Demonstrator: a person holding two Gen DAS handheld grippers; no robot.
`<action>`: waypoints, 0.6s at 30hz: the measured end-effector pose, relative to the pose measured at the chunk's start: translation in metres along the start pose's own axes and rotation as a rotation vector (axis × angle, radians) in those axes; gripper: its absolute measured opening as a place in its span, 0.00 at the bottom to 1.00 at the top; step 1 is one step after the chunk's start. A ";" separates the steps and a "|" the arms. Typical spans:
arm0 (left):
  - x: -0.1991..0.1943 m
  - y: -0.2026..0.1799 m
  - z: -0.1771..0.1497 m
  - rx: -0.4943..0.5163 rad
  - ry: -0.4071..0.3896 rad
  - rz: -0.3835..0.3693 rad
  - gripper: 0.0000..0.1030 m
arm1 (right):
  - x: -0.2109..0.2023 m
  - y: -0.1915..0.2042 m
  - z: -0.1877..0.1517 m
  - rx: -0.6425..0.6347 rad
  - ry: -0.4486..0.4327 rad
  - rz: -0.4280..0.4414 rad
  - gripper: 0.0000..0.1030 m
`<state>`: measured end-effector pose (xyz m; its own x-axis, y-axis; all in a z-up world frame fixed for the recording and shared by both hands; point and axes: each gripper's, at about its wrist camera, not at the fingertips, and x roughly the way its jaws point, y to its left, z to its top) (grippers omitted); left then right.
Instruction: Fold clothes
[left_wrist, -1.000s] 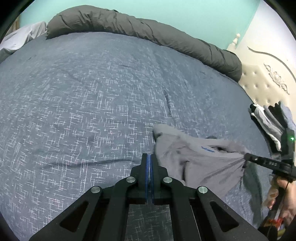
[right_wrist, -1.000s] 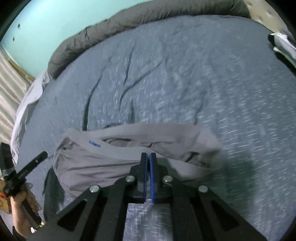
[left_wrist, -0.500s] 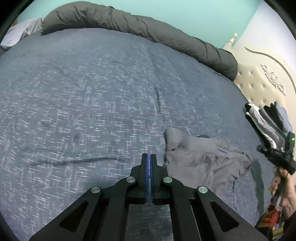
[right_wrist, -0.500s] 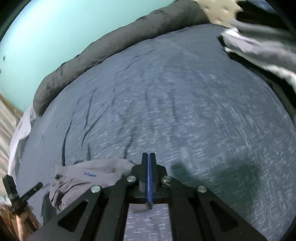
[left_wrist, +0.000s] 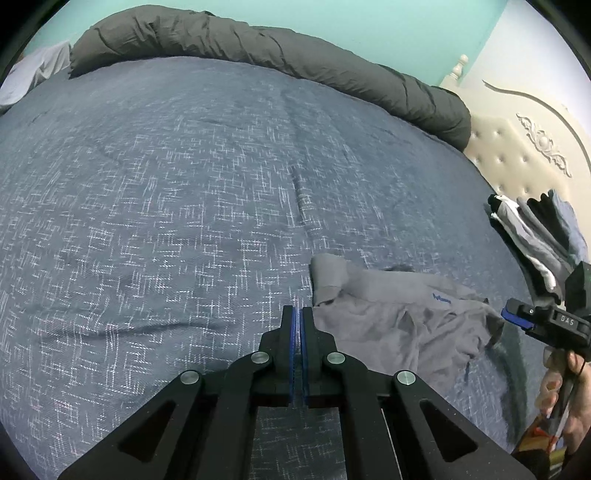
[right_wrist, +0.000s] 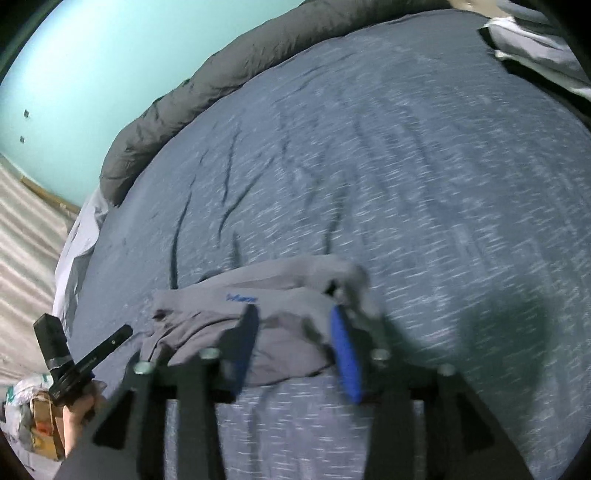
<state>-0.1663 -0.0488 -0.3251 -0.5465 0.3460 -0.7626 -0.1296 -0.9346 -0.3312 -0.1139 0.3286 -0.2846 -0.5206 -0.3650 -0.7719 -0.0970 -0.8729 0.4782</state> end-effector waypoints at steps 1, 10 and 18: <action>0.000 0.001 0.000 -0.001 0.000 0.000 0.02 | 0.002 0.003 0.000 -0.007 0.006 -0.003 0.43; -0.002 0.004 0.000 -0.011 0.000 -0.003 0.03 | 0.028 -0.002 0.006 -0.020 0.063 -0.094 0.33; -0.001 0.002 0.000 -0.016 -0.002 -0.002 0.03 | 0.024 -0.007 0.003 -0.055 0.057 -0.111 0.03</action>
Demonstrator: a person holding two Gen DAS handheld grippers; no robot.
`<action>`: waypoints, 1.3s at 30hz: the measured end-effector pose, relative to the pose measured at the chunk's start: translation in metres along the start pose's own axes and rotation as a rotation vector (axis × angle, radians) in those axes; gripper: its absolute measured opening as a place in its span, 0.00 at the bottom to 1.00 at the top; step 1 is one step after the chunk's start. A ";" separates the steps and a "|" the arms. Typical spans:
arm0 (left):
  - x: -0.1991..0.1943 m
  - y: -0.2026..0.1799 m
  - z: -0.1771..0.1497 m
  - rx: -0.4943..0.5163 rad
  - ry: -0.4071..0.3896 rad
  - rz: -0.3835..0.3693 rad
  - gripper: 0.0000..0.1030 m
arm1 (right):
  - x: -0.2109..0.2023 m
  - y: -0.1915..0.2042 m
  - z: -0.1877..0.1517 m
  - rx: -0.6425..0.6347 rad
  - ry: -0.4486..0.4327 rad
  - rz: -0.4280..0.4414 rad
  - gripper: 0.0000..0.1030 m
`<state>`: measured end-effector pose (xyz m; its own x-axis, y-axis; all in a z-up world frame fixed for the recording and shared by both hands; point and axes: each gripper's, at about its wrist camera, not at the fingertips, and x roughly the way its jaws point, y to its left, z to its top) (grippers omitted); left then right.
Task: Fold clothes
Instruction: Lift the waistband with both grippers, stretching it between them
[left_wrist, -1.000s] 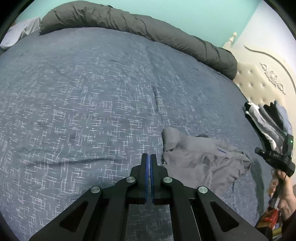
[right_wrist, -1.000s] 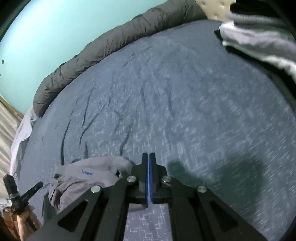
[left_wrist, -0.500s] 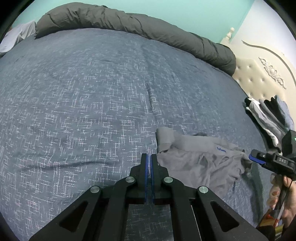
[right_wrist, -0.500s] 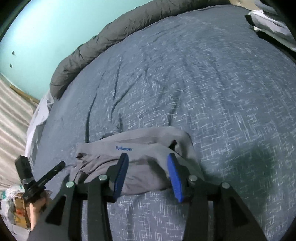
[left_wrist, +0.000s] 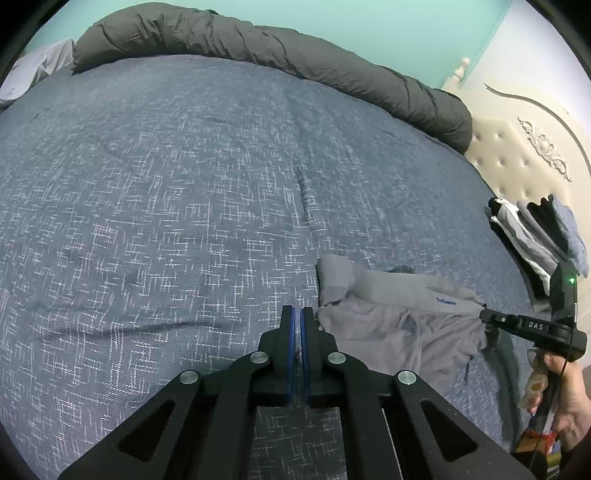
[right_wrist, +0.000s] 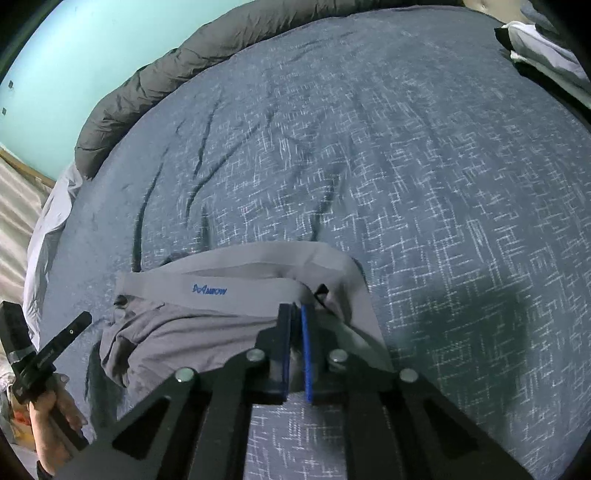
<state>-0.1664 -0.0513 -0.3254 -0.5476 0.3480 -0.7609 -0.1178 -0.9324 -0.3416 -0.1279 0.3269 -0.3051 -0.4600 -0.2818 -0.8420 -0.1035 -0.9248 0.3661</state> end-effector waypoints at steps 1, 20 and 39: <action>0.000 0.000 0.000 -0.001 0.000 0.000 0.03 | -0.004 -0.001 0.001 -0.002 -0.012 0.000 0.03; 0.017 -0.031 0.007 0.033 0.022 -0.069 0.11 | -0.050 -0.076 0.006 0.105 -0.163 -0.091 0.03; 0.086 -0.059 0.026 -0.007 0.110 -0.201 0.02 | -0.046 -0.066 0.005 -0.002 -0.160 0.004 0.03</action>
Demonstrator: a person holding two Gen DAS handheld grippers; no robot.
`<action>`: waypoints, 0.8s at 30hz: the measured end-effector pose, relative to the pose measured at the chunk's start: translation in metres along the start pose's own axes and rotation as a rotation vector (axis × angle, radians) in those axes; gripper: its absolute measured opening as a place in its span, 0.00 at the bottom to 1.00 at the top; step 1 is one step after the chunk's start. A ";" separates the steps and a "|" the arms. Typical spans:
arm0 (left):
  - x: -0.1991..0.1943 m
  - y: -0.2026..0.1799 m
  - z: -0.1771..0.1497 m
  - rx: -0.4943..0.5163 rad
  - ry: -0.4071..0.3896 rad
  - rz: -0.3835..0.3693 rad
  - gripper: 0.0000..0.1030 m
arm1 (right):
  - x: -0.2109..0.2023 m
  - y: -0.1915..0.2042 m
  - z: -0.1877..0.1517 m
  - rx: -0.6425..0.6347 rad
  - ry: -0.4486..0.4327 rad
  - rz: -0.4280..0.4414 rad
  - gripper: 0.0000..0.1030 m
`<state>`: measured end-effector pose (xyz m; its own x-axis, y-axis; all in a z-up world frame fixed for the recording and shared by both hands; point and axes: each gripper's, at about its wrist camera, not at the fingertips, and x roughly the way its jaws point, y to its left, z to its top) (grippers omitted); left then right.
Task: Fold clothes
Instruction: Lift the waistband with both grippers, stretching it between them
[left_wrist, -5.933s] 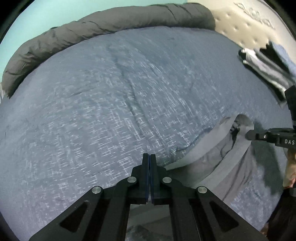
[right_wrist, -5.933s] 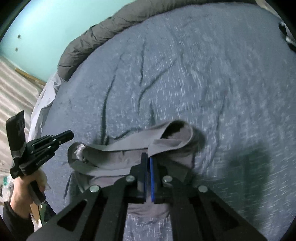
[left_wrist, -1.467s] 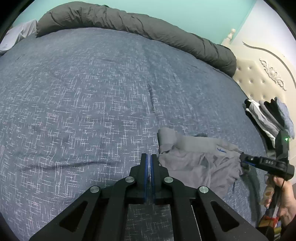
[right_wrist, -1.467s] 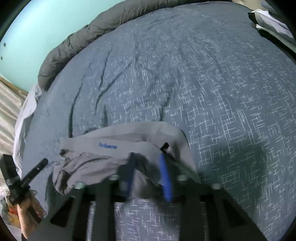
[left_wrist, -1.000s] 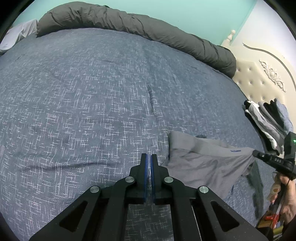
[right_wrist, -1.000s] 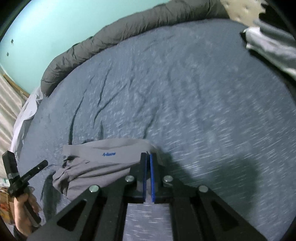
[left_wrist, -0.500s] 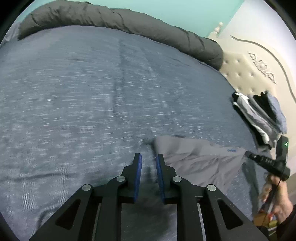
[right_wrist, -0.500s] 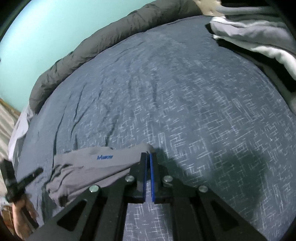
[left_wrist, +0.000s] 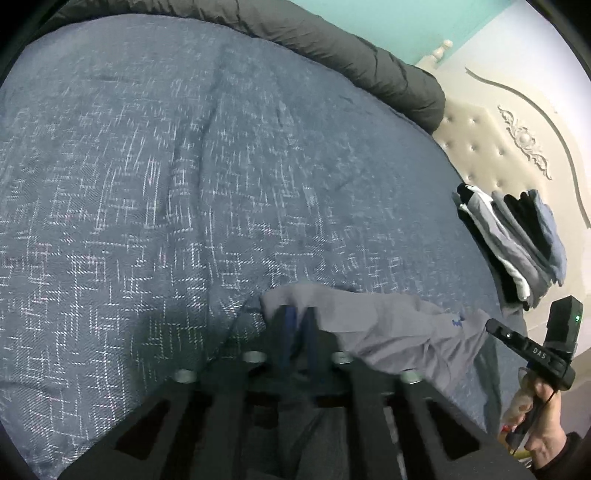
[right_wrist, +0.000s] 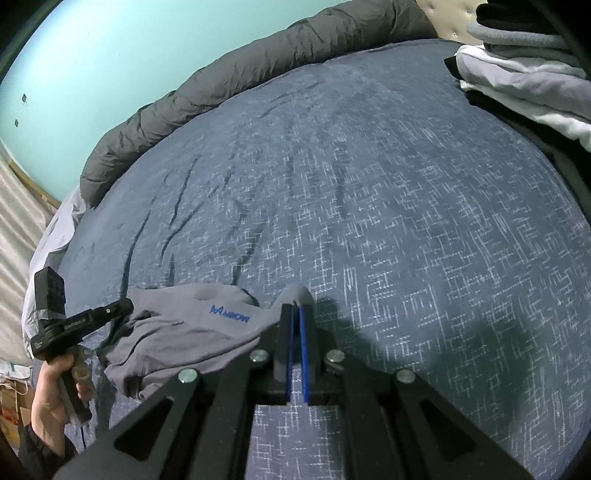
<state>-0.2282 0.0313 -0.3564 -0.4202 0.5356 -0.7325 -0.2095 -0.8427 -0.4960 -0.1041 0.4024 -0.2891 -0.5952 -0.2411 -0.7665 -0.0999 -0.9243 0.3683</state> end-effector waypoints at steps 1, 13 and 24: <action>-0.004 -0.002 0.000 0.006 -0.009 0.001 0.02 | -0.003 0.000 0.001 -0.004 -0.007 0.004 0.03; -0.159 -0.039 -0.002 0.103 -0.290 0.014 0.02 | -0.060 0.046 0.023 -0.069 -0.141 0.101 0.03; -0.303 -0.089 -0.004 0.231 -0.430 0.121 0.02 | -0.133 0.114 0.049 -0.172 -0.266 0.222 0.03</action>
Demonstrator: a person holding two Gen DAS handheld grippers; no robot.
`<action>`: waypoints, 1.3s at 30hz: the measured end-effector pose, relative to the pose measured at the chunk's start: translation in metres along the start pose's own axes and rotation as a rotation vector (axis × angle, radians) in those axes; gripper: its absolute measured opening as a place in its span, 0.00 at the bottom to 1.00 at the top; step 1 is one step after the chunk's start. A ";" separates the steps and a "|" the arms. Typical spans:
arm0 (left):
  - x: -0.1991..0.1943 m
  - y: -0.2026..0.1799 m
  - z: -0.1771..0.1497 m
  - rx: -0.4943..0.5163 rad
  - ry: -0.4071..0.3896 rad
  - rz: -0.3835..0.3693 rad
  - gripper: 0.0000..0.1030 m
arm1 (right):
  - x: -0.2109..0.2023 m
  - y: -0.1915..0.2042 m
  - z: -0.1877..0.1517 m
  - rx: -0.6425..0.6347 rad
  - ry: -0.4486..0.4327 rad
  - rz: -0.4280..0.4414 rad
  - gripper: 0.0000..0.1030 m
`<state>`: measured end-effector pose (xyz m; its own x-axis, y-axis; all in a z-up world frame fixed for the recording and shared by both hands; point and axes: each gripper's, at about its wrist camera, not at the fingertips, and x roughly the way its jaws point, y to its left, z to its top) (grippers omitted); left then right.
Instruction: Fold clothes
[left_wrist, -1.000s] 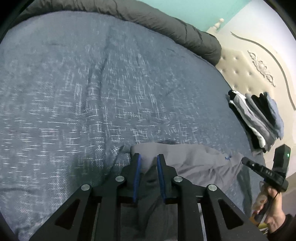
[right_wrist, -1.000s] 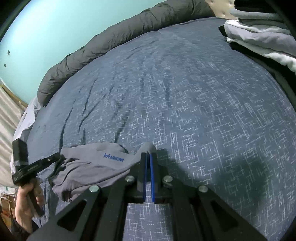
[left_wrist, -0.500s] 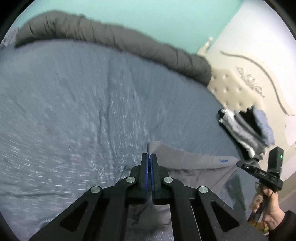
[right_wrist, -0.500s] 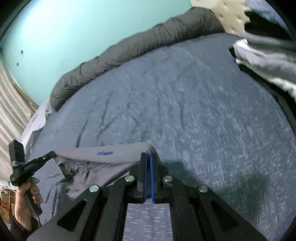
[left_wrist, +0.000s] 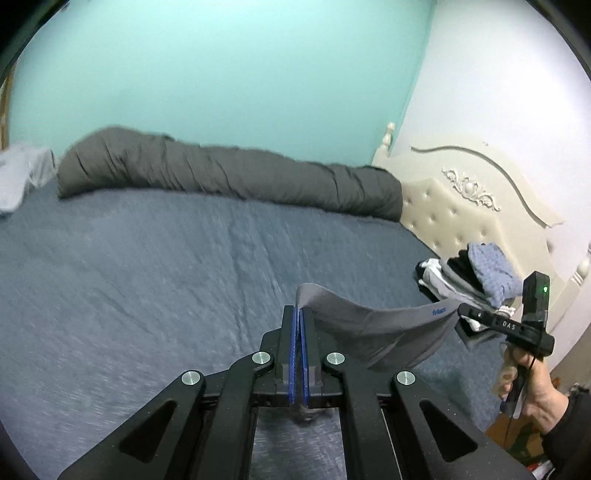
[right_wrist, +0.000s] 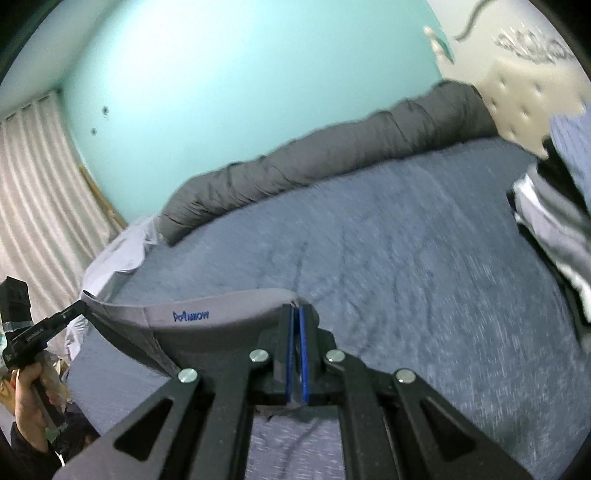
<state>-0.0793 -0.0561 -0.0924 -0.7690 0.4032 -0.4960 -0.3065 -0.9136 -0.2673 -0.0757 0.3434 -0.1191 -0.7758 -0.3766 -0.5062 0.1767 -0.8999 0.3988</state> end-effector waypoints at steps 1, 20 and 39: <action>-0.009 -0.002 0.004 0.004 -0.010 0.007 0.02 | -0.004 0.006 0.005 -0.009 -0.009 0.012 0.03; 0.080 0.052 -0.047 -0.105 0.193 0.073 0.02 | 0.138 -0.008 -0.020 -0.048 0.268 -0.066 0.03; 0.214 0.103 -0.107 -0.133 0.257 0.135 0.02 | 0.237 -0.058 -0.055 -0.058 0.366 -0.208 0.04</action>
<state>-0.2158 -0.0583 -0.3148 -0.6254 0.2942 -0.7227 -0.1216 -0.9516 -0.2821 -0.2365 0.2942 -0.3040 -0.5343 -0.2296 -0.8135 0.0809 -0.9719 0.2212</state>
